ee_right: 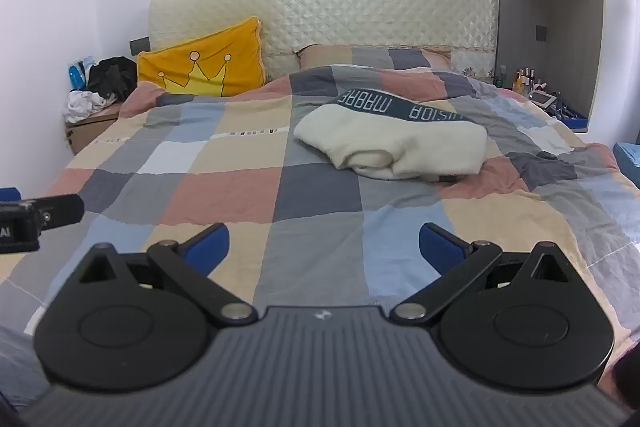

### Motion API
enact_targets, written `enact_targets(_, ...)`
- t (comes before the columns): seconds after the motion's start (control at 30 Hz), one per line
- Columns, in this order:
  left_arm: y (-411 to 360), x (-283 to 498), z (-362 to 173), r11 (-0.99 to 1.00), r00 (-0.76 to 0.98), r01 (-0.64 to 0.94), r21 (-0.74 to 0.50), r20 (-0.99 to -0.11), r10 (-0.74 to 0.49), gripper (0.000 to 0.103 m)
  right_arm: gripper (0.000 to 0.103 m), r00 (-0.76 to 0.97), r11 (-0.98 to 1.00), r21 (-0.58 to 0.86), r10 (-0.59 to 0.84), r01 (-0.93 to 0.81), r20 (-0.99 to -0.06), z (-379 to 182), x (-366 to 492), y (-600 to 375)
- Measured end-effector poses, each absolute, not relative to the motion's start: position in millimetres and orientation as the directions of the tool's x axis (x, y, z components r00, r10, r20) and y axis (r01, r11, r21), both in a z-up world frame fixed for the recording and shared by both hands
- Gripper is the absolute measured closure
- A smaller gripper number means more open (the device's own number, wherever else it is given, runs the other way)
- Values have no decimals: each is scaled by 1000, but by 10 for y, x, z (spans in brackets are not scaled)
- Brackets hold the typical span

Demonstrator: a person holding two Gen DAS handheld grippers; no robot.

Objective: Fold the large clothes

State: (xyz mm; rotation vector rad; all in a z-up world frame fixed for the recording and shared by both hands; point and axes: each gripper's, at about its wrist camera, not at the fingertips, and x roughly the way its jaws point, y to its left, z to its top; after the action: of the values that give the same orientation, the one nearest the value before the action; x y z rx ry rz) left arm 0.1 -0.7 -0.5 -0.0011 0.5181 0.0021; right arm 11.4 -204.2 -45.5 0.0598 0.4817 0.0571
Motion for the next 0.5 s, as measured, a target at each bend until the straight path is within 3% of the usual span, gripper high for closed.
enact_targets(0.5, -19, -52, 73, 1000, 874, -3, -11, -485, -3, 1, 0, 884, 997, 66, 70, -45, -462, -393, 70, -2113)
